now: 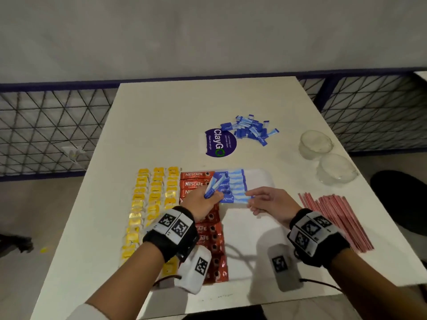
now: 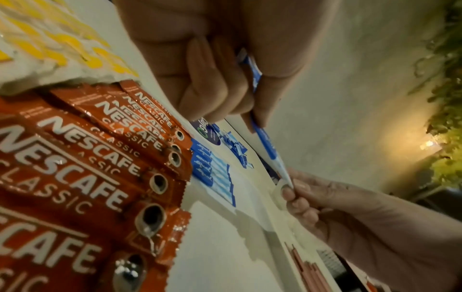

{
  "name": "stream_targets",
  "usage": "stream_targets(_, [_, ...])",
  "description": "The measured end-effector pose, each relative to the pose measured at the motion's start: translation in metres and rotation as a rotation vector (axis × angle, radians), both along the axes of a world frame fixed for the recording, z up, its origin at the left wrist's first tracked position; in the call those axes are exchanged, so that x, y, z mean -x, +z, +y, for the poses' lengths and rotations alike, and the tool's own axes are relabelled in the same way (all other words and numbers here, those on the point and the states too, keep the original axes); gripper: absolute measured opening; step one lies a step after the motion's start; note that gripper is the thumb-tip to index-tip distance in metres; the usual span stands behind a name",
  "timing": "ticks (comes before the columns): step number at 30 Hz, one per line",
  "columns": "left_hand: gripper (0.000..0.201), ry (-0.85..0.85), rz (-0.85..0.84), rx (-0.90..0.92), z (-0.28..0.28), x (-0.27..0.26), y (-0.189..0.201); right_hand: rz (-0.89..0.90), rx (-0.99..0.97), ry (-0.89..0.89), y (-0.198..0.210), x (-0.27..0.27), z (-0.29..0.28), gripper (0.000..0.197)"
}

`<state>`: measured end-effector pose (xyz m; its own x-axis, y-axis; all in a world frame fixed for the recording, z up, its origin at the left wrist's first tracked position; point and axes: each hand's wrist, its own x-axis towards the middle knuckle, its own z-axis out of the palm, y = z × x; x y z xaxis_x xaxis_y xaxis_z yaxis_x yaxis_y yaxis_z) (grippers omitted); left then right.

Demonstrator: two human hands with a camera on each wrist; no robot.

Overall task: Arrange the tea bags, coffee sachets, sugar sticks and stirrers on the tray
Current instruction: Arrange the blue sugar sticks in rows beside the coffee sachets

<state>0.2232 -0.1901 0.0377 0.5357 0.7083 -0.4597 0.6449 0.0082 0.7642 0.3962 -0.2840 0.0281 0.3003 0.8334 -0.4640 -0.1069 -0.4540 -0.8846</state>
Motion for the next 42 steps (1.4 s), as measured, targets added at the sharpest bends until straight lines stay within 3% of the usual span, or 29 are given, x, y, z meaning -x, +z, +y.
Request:
stream_targets(2, [0.023, -0.053, 0.070, -0.065, 0.000, -0.003, 0.004, -0.002, 0.017, -0.040, -0.004, -0.003, -0.001, 0.017])
stream_targets(4, [0.033, -0.090, 0.131, -0.136, 0.001, -0.004, 0.007, 0.019, 0.050, -0.086, -0.008, -0.006, -0.001, 0.014])
stream_targets(7, [0.035, -0.062, 0.176, -0.185, 0.007, -0.005, 0.009, 0.055, 0.125, -0.109, -0.012, -0.011, 0.002, 0.013])
stream_targets(10, [0.025, -0.023, 0.176, -0.180, 0.012, -0.003, 0.008, 0.116, 0.204, -0.095, -0.018, -0.012, 0.008, 0.020])
stream_targets(15, [0.034, 0.056, 0.181, -0.158, 0.015, -0.001, 0.005, 0.090, 0.272, -0.040, -0.030, -0.010, 0.017, 0.023])
stream_targets(22, [0.025, 0.137, 0.185, -0.132, 0.005, 0.000, 0.008, 0.042, 0.276, -0.002, -0.034, -0.011, 0.023, 0.023])
stream_targets(42, [0.022, 0.158, 0.214, -0.144, 0.005, -0.005, -0.001, -0.432, 0.379, 0.197, -0.036, -0.010, 0.035, 0.028])
